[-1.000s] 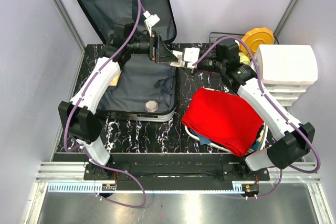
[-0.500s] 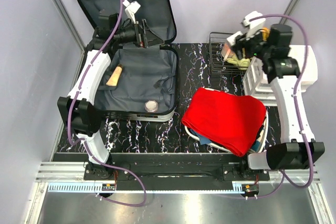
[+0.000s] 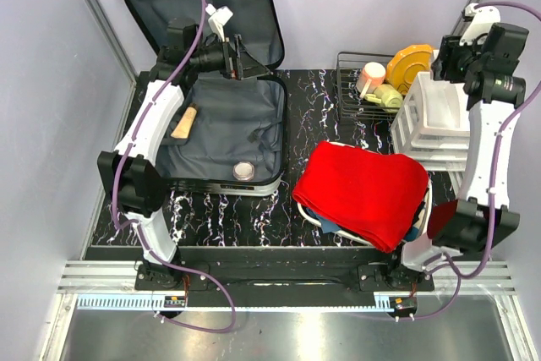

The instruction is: Open, take out, and arrange the luggage

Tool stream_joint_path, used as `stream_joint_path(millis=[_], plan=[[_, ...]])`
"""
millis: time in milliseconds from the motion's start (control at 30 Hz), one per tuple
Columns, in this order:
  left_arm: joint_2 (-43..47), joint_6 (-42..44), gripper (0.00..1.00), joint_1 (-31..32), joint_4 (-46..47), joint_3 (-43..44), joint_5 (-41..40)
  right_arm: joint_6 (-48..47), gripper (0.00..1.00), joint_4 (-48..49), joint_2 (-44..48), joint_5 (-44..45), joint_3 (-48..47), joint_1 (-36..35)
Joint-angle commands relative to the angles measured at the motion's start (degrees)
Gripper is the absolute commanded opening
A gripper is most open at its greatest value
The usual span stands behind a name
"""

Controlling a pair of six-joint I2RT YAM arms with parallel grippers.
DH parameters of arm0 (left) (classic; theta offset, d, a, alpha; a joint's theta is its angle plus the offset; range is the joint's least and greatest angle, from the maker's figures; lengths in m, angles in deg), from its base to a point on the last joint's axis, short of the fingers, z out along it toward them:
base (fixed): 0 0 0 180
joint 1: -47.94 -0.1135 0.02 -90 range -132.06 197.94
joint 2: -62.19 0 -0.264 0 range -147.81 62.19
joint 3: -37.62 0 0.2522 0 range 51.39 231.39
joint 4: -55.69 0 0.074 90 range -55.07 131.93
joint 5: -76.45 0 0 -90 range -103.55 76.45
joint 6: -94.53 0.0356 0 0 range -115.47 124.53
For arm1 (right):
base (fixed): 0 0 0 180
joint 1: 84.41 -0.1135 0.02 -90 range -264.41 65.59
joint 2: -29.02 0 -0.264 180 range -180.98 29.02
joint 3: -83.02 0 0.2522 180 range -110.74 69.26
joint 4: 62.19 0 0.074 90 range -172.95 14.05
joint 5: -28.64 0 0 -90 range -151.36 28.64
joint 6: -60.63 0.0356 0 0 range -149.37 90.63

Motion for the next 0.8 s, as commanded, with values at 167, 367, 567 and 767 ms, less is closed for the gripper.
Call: stream_joint_path(millis=[167,367,567,767], plan=[[6.46,1.65,0.99,-2.43,2.33,-7.93,-3.65,3.09,0.05,-3.66,-10.9,1.88,-9.92,3.87],[8.57,1.65,0.99,-4.54,1.8,-11.27,-5.32,4.41,0.05,-5.07,-12.75,-1.02,-10.1,4.05],[8.66,3.14,0.99,-4.89,0.4,-12.07,-6.55,5.91,0.13,-5.07,-12.48,-5.06,-7.55,4.05],[6.38,9.81,0.99,-5.86,-8.71,-8.56,-8.31,5.73,0.58,-3.67,-14.77,-3.84,-8.87,4.05]])
